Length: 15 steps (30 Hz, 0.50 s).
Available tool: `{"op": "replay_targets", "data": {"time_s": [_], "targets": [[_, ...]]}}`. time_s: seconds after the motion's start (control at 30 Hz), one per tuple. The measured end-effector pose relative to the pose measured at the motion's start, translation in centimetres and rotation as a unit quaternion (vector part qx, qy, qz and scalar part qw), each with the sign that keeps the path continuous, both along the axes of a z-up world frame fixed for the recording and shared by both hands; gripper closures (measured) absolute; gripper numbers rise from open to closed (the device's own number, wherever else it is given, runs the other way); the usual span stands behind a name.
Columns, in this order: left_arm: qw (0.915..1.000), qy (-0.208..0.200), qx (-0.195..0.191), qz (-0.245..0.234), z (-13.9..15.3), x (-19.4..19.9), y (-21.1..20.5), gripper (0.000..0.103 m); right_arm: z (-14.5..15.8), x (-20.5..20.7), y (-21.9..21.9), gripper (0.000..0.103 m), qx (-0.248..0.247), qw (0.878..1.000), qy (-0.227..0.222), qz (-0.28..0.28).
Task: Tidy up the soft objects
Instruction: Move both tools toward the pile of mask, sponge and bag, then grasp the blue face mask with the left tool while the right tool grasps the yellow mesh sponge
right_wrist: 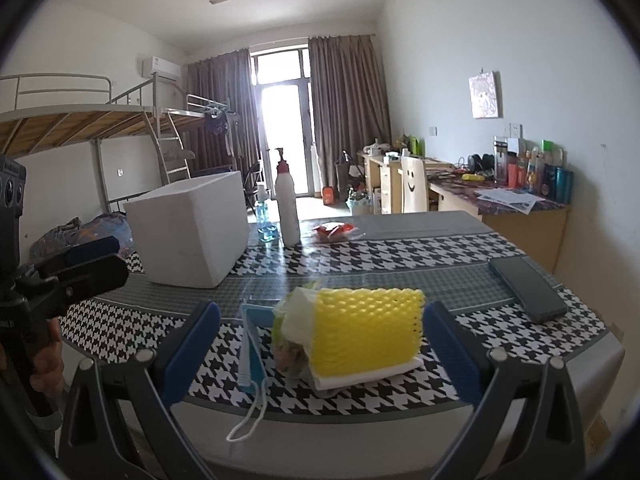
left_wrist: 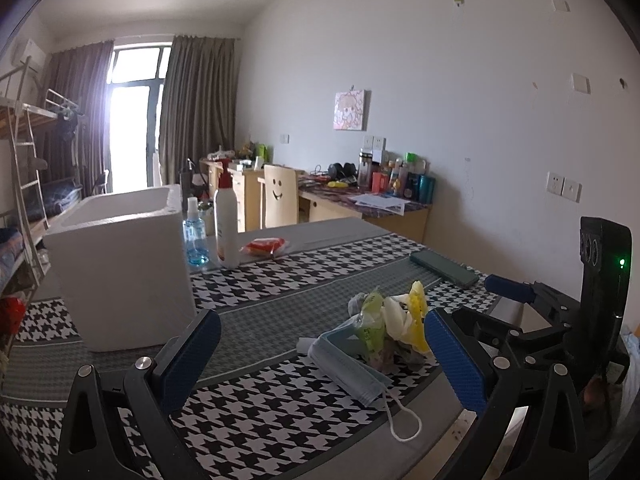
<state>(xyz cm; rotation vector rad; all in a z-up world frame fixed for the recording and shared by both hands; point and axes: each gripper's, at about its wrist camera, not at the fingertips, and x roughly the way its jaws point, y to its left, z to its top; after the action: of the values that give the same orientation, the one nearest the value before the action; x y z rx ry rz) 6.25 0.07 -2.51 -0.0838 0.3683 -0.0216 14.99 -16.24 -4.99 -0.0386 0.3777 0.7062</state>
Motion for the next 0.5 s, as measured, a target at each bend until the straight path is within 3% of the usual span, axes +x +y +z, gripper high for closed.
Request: {"op": "replay_targets", "data": {"time_s": [0.5], "targets": [[0.9988, 0.047, 0.0, 0.015, -1.8, 3.1, -0.4, 0.001, -0.9, 2.2, -0.4, 0.001, -0.002, 0.999, 0.037, -0.01]]}}
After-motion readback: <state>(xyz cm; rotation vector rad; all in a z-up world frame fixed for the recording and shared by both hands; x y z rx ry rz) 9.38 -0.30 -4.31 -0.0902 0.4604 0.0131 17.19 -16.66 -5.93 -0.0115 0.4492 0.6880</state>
